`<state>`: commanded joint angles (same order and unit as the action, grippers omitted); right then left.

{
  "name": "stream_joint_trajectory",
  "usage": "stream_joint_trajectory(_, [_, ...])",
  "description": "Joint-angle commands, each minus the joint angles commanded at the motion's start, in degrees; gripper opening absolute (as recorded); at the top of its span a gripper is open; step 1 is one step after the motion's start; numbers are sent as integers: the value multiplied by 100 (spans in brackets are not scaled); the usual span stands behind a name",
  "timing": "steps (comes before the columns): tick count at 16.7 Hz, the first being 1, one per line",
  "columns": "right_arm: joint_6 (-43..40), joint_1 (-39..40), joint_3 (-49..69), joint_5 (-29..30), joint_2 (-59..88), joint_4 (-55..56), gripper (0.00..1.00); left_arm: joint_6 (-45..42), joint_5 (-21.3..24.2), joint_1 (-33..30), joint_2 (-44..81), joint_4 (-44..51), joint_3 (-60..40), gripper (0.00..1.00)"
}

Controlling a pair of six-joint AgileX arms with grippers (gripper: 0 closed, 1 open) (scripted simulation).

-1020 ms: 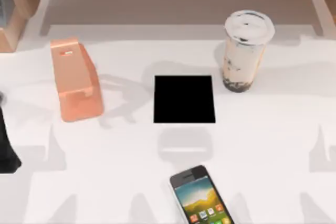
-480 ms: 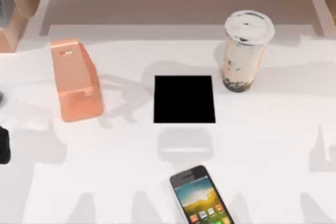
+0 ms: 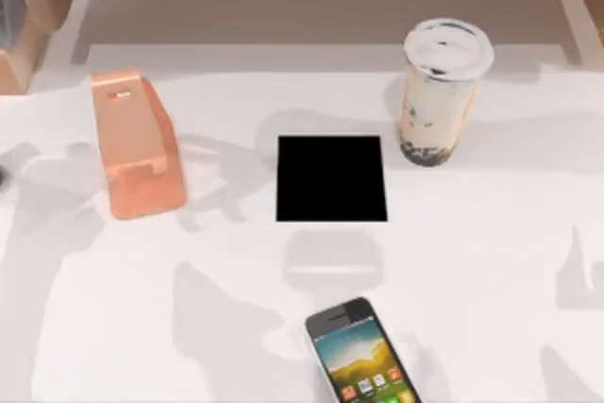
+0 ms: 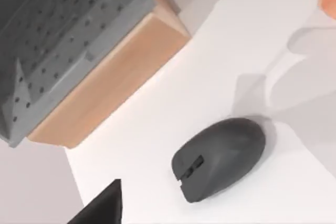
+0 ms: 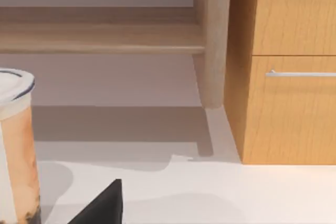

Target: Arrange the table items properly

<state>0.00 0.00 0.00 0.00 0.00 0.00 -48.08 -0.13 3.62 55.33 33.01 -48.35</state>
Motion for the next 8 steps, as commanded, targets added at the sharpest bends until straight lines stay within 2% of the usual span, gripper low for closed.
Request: stream_joint_trajectory(8, [0,0,0,0,0,0,100,-3634,9,557,4509,2524,-3730,100])
